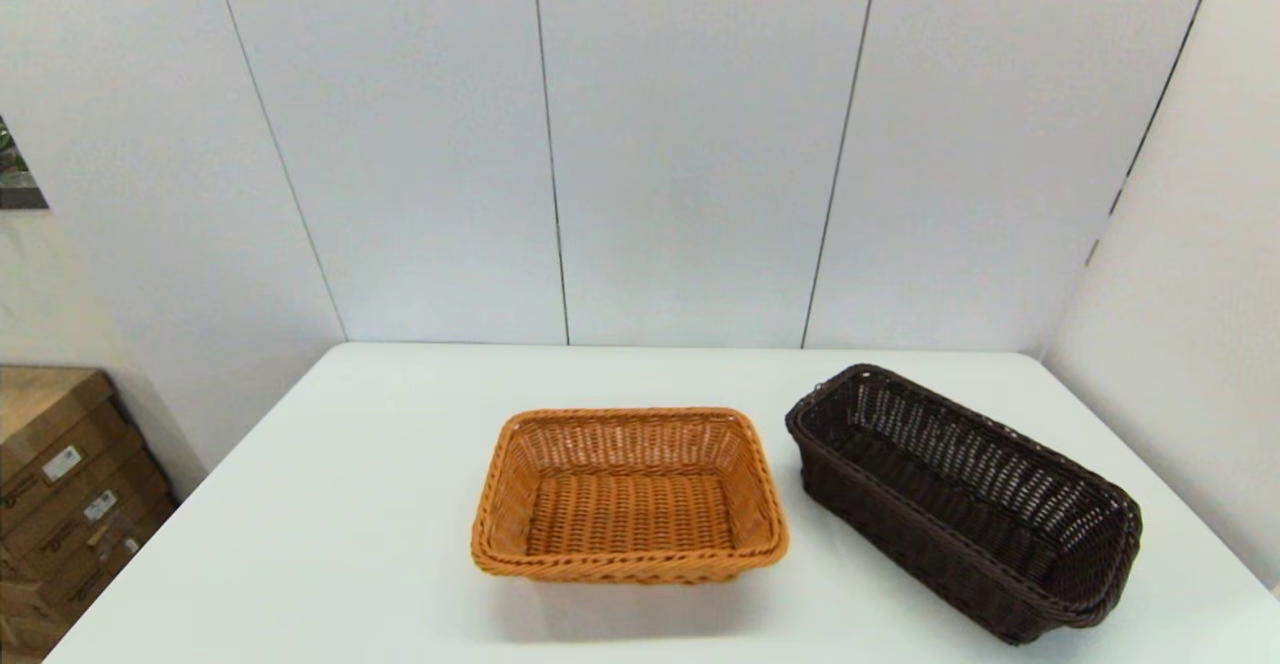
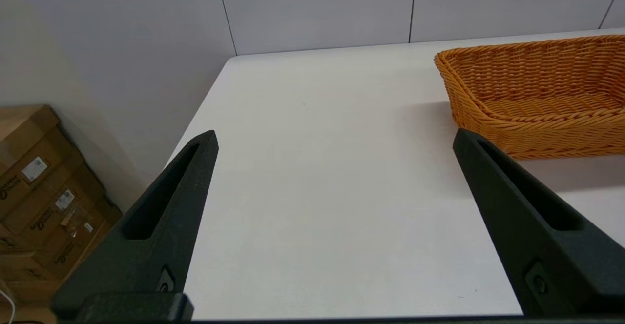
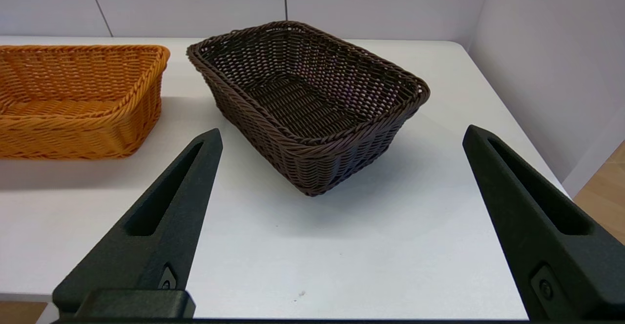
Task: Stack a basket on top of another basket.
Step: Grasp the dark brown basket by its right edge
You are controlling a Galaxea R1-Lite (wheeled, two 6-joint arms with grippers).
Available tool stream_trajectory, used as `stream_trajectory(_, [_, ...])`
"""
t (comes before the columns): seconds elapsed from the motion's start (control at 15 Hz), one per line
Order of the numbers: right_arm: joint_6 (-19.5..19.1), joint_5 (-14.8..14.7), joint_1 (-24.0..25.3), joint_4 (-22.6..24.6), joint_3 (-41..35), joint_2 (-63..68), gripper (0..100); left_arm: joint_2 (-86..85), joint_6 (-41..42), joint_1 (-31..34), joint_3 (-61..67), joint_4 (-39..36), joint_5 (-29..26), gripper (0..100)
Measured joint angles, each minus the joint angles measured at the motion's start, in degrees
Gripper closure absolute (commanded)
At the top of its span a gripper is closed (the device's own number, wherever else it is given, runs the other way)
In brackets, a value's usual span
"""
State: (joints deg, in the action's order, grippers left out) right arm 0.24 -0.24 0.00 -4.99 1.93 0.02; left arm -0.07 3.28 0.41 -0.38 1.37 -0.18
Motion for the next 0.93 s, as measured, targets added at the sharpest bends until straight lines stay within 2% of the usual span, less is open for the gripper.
stream_trajectory(0.93, [-0.02,-0.02,0.0,0.02,0.0,0.0,0,0.0,-1.35,-0.04,0.38,-1.23,0.21,0])
